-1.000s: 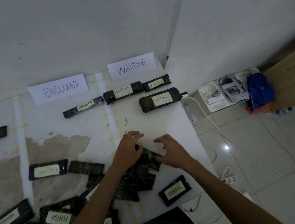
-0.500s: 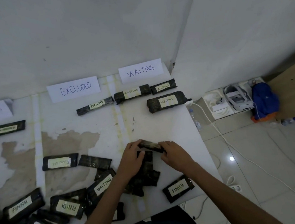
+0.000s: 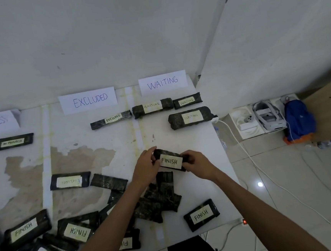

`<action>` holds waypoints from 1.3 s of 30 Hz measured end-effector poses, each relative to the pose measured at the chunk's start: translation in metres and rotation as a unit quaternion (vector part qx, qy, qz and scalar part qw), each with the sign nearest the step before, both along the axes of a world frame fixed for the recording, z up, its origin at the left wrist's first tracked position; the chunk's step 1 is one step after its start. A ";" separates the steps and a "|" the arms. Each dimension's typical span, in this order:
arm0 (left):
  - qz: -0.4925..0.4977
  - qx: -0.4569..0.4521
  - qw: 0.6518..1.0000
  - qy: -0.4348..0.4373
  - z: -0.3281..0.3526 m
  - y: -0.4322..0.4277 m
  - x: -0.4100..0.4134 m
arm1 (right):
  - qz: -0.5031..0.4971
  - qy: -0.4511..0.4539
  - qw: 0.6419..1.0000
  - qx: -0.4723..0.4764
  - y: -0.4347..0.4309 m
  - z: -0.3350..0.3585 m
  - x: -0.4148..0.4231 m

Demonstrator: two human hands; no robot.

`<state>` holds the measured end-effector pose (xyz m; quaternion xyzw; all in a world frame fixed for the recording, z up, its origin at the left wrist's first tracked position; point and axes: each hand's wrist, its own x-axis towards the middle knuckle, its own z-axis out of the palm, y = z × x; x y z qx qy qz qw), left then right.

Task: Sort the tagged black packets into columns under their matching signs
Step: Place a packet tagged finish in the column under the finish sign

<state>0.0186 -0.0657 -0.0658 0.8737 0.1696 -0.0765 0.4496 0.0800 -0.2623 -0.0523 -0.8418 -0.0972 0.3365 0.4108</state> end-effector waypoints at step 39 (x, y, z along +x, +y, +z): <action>-0.072 0.250 0.965 0.032 0.052 0.313 -0.227 | 0.180 -0.022 0.983 0.035 0.333 0.043 -0.156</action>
